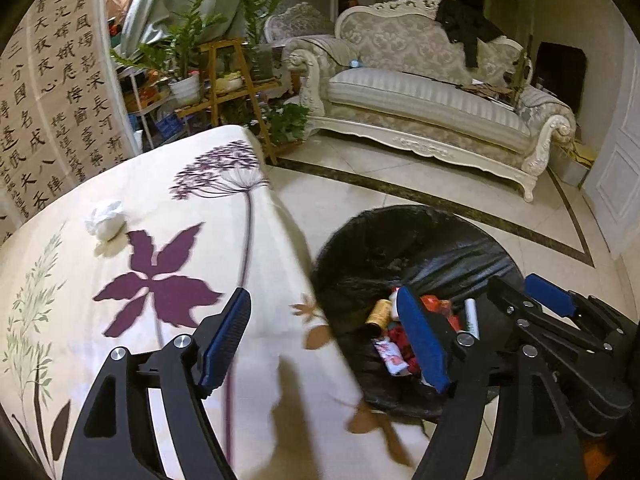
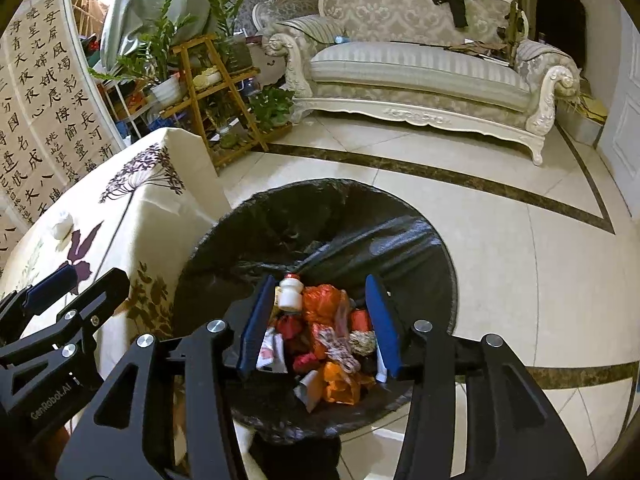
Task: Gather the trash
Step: 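Move both tools back to the bed, left tool toward the white tissue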
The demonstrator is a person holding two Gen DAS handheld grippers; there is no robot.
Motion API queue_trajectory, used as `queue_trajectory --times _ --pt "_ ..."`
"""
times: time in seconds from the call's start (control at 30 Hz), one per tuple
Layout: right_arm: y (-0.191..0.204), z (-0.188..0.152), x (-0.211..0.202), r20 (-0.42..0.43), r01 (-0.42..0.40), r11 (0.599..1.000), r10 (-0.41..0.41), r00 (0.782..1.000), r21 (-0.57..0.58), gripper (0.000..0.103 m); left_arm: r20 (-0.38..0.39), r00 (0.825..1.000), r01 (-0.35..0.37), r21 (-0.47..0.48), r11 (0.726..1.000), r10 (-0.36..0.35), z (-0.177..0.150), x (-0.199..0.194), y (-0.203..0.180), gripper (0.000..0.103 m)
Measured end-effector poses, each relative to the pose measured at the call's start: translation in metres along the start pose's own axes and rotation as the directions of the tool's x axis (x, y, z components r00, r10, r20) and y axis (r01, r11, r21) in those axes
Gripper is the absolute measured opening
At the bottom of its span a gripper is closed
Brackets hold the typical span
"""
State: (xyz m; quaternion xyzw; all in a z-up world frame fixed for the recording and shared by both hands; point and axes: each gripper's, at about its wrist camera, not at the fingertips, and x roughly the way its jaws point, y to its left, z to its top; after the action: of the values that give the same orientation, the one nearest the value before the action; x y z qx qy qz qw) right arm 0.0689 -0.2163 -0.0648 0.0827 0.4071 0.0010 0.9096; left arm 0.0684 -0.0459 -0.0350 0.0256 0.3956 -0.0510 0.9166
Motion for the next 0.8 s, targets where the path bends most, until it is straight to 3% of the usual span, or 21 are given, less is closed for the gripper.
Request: queue_trajectory --times 0.33,0.8 --pt "0.045 0.011 0.01 -0.01 -0.062 0.996 0.061 0.998 -0.066 0.049 -0.013 0.995 -0.099 -0.091 0.991 0.098 0.0 0.003 0.058 0.074" --pt "0.145 0.035 0.042 -0.064 -0.196 0.962 0.187 0.98 -0.192 0.049 -0.036 0.975 -0.222 -0.181 0.958 0.219 0.008 0.015 0.145 0.074"
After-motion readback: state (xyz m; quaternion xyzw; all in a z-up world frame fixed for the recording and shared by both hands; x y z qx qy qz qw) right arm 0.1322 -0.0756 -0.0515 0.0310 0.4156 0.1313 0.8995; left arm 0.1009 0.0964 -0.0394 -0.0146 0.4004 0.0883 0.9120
